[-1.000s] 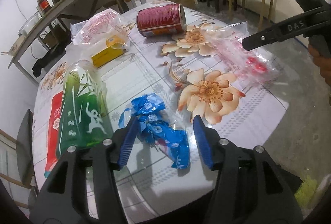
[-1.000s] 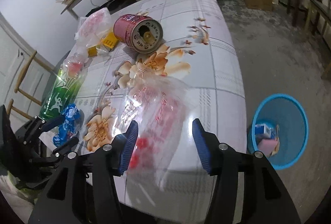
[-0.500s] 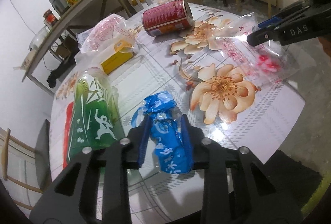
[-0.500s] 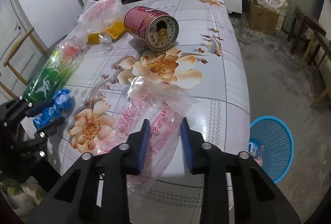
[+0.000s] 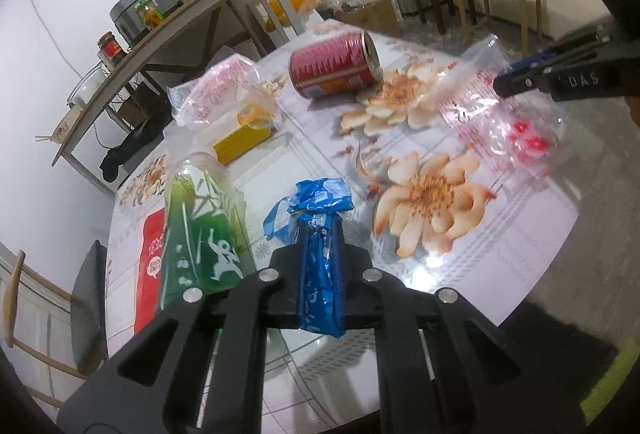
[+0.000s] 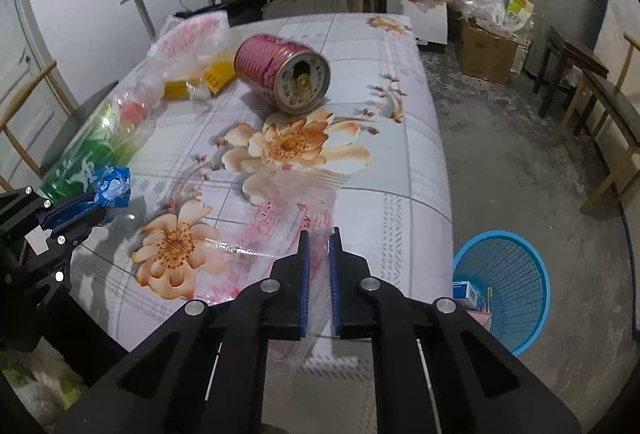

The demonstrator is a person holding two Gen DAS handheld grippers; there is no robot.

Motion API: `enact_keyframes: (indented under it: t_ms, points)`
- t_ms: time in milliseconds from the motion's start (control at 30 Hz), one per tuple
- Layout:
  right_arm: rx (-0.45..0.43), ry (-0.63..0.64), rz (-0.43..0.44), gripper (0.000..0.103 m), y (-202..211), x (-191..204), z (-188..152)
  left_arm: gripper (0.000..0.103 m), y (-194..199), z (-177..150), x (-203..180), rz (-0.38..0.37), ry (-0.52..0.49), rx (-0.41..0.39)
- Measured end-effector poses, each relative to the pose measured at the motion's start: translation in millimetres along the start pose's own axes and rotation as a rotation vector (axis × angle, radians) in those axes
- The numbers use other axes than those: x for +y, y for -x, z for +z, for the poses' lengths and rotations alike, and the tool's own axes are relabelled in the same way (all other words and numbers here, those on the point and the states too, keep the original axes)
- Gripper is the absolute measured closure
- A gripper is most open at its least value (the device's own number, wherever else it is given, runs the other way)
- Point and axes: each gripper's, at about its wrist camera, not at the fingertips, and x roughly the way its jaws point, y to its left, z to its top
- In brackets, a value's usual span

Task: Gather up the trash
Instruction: 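Carry the blue wrapper and clear bag to the wastebasket and release both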

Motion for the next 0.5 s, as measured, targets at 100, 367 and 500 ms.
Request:
enact_keyframes:
  t_ms: [100,367,500]
  points:
    - [-0.031,-0.029,-0.006,0.095,14.1,-7.7,-0.7,0.095,8.5,7.4,0.4,0.000,0.005,-0.029]
    - [-0.119,-0.157,-0.058,0.096,52.9,-51.1,-6.6,0.095,33.1,49.1,-11.6,-0.053,-0.008,-0.149]
    - [-0.150,-0.242,-0.101,0.096,69.1,-84.5,-14.5,0.095,41.0,80.4,-30.0,-0.102,-0.046,-0.223]
